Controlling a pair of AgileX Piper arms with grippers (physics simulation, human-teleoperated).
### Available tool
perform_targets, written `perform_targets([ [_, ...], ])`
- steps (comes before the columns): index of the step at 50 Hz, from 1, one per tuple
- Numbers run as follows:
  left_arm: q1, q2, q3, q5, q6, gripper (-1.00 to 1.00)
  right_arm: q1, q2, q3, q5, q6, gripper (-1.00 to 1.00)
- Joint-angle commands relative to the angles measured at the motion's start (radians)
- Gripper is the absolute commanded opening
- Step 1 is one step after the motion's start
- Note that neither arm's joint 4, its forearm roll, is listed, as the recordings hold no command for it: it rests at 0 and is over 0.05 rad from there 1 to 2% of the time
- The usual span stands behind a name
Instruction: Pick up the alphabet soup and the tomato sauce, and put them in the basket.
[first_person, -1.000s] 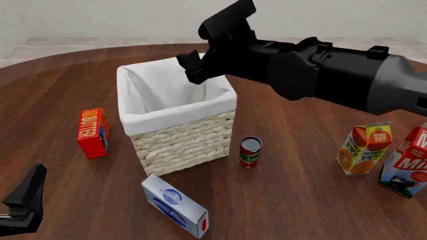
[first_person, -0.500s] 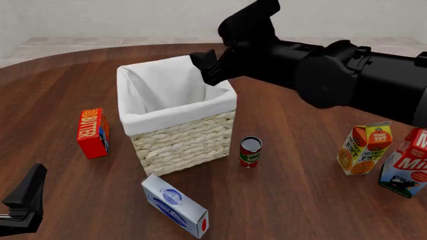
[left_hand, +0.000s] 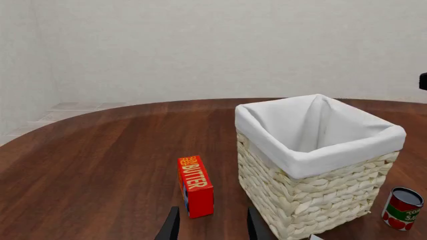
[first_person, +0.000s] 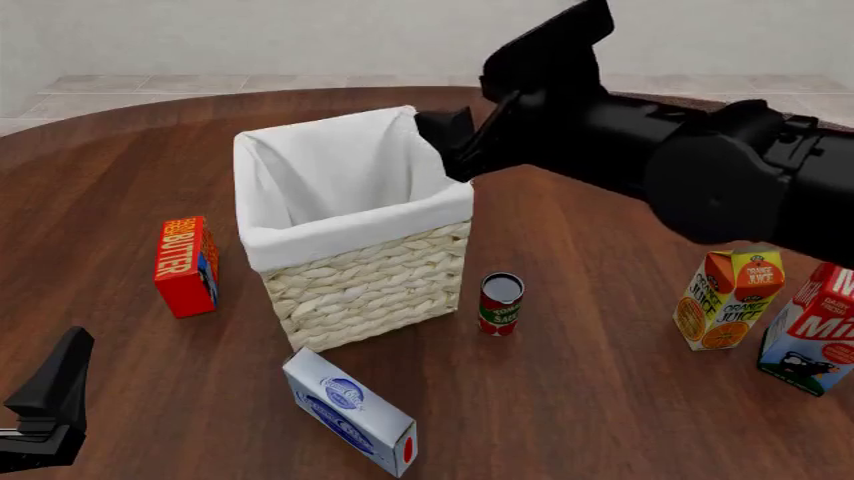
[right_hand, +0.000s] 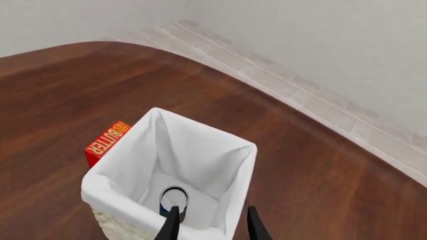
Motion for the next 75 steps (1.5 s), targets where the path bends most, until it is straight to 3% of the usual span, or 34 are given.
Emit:
perform_targets([
  [1,0.000,0.000,0.000,0.000,0.000,1.00,-0.015,-0.045,0.053,-0.009,0.008,1.00],
  [75,0.000,0.000,0.000,0.000,0.000,1.00,-0.063,-0.109,0.311,-0.061,0.052,1.00],
])
